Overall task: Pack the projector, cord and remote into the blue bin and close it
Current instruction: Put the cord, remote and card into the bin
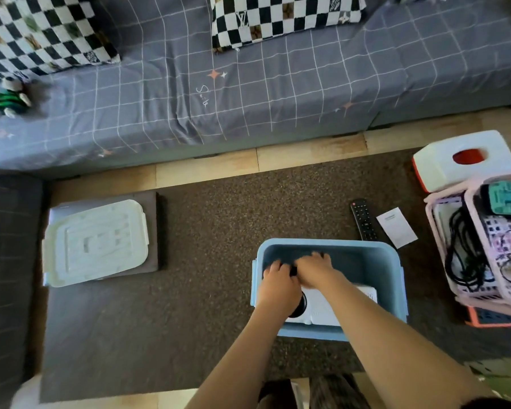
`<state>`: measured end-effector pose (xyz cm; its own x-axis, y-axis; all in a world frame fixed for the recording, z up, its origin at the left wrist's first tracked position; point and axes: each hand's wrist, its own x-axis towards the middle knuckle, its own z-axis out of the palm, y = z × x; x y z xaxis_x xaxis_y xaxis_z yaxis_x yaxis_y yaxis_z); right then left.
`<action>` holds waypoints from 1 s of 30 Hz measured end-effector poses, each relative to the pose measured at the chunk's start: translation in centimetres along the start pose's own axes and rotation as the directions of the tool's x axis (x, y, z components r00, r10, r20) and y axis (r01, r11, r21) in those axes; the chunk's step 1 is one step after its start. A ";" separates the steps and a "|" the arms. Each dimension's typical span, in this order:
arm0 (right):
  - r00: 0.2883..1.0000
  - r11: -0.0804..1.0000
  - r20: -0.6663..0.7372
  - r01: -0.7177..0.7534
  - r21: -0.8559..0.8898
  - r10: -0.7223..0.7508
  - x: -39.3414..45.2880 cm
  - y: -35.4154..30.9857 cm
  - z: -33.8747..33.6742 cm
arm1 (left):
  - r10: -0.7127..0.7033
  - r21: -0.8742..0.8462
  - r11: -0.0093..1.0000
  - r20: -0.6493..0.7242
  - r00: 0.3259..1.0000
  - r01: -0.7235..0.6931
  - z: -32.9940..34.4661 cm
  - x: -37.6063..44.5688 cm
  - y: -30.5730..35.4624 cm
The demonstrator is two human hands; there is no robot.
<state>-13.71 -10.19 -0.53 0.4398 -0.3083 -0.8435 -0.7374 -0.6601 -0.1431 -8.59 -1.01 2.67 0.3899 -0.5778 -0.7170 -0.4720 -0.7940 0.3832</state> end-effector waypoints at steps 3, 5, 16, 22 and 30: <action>0.991 0.996 0.134 -0.008 0.086 -0.004 1.2 0.3 0.7 | -0.036 0.080 0.996 0.062 0.997 0.031 0.3 1.0 0.3; 0.990 0.981 0.131 0.018 0.194 -0.044 1.4 0.9 0.7 | -0.055 0.076 0.996 0.122 0.991 0.045 0.1 1.4 0.6; 0.987 0.816 0.001 0.131 0.562 -0.159 -4.2 6.7 -3.7 | -0.027 0.130 0.991 -0.125 0.992 0.043 -1.8 2.5 6.7; 0.961 0.499 -0.241 0.146 0.854 0.132 -5.3 13.4 -7.3 | 0.098 0.061 0.994 -0.239 0.966 -0.086 -2.2 3.1 12.1; 0.901 0.759 -0.246 -0.126 0.639 0.356 2.1 18.6 -4.1 | -0.043 0.014 0.999 0.107 0.993 0.042 1.4 8.8 17.7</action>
<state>-24.39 -25.93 -2.80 0.2596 -0.6816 -0.6842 -0.9424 -0.0241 -0.3336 -14.68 -19.88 2.34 0.3228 -0.5195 -0.7912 -0.4663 -0.8147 0.3447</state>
